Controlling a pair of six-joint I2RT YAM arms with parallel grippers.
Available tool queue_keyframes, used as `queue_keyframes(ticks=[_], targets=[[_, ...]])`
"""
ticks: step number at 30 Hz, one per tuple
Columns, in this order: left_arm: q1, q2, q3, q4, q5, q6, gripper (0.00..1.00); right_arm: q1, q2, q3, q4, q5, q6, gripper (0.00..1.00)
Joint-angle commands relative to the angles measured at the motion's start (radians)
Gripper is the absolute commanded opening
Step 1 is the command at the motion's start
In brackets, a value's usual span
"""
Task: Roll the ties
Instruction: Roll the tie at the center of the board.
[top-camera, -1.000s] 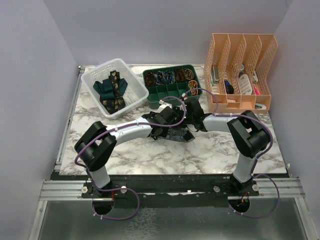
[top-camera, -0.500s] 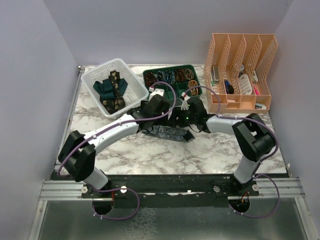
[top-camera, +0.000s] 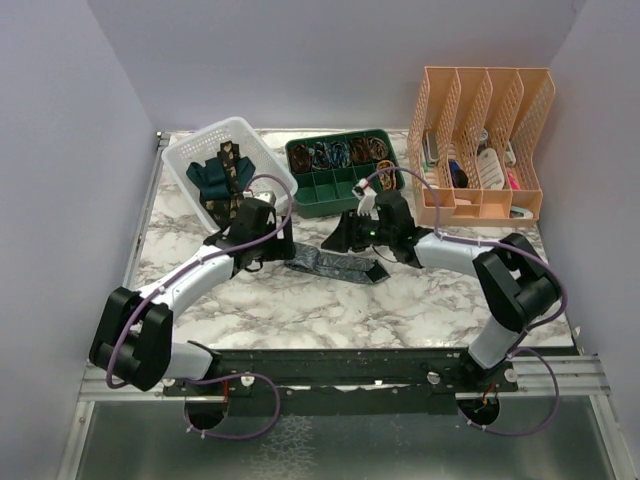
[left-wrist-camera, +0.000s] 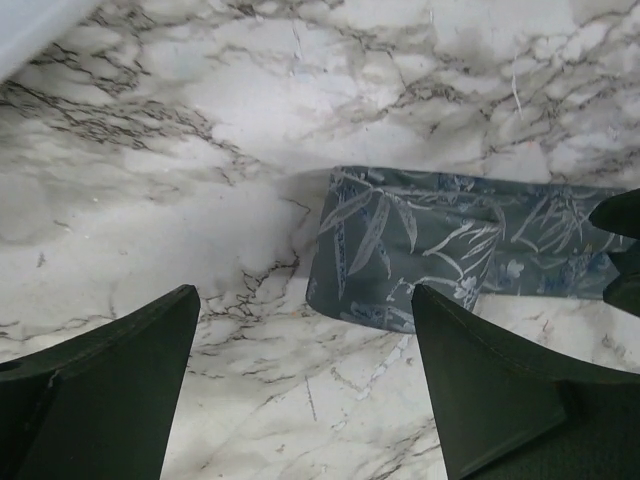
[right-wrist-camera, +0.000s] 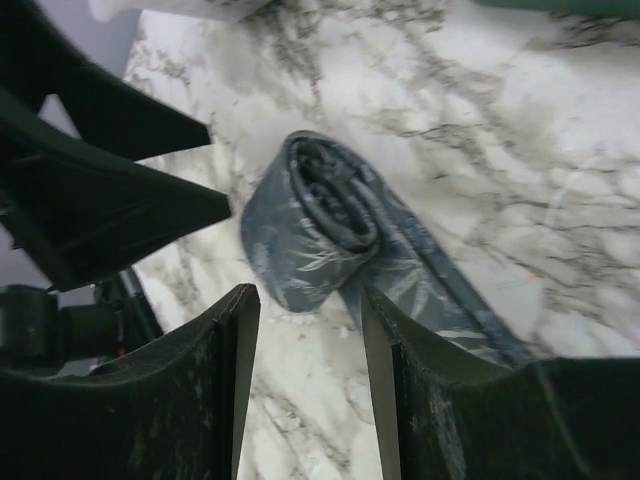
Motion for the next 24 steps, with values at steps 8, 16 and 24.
queue_keyframes(ticks=[8, 16, 24], targets=[[0.169, 0.044, -0.128, 0.298, 0.46, 0.07, 0.88, 0.067, 0.069, 0.05, 0.022, -0.081, 0.113, 0.46], [0.174, 0.084, -0.137, 0.328, 0.483, 0.083, 0.89, 0.076, 0.123, 0.116, -0.096, -0.038, 0.076, 0.46], [0.178, 0.114, -0.161, 0.376, 0.488, 0.082, 0.88, 0.076, 0.169, 0.139, -0.157, -0.017, 0.052, 0.46]])
